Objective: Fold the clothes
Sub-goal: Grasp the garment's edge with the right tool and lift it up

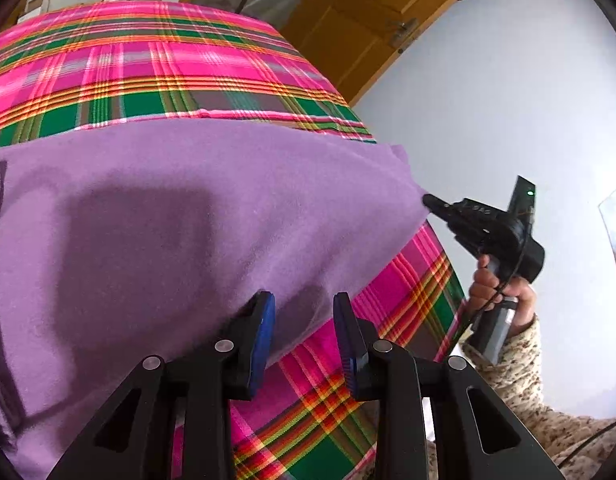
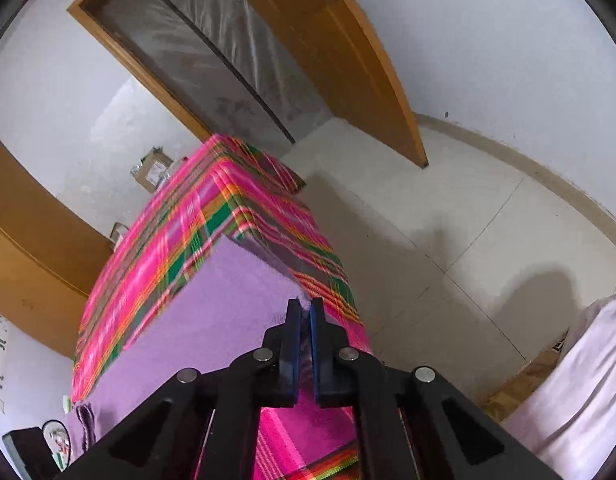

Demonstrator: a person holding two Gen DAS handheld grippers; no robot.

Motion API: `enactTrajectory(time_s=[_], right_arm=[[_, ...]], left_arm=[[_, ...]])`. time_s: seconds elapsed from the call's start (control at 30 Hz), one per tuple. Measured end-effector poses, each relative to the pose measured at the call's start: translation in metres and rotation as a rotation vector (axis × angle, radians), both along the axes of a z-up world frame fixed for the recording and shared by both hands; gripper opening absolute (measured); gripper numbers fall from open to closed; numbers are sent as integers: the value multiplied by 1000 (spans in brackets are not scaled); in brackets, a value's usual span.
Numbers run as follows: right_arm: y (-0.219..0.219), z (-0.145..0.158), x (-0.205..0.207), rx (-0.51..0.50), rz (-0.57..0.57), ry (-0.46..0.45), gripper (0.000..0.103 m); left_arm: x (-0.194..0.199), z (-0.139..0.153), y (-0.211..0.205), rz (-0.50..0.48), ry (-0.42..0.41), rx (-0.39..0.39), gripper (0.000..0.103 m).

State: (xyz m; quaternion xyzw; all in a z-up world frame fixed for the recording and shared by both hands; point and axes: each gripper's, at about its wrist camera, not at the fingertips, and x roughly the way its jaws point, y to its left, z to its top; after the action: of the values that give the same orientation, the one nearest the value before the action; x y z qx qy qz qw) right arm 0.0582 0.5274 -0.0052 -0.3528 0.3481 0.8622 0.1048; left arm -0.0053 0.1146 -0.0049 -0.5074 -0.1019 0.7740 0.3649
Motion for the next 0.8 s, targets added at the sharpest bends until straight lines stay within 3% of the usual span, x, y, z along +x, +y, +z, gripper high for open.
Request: enactTrajectory(time_s=[0.17, 0.23, 0.3, 0.53, 0.63, 0.67, 0.73, 0.8], right_arm=[[9, -3, 3, -51, 0, 16, 13], [15, -6, 9, -91, -16, 28, 38], [18, -11, 10, -137, -10, 34, 51], [35, -37, 1, -355, 8, 25, 51], [34, -39, -3, -386, 19, 42, 51], [32, -36, -4, -372, 22, 45, 48], [30, -31, -2, -335, 7, 53, 31], [27, -28, -3, -312, 11, 50, 25]], left_arm=[[-3, -1, 2, -3, -11, 10, 31], [-3, -1, 3, -5, -10, 13, 31], [-4, -1, 4, -10, -9, 14, 31], [-7, 0, 7, -24, -13, 21, 31], [-9, -1, 7, -25, -18, 27, 31], [-9, -1, 6, -25, -19, 28, 31], [-10, -1, 7, -26, -20, 29, 31], [-10, -1, 8, -28, -19, 29, 31]])
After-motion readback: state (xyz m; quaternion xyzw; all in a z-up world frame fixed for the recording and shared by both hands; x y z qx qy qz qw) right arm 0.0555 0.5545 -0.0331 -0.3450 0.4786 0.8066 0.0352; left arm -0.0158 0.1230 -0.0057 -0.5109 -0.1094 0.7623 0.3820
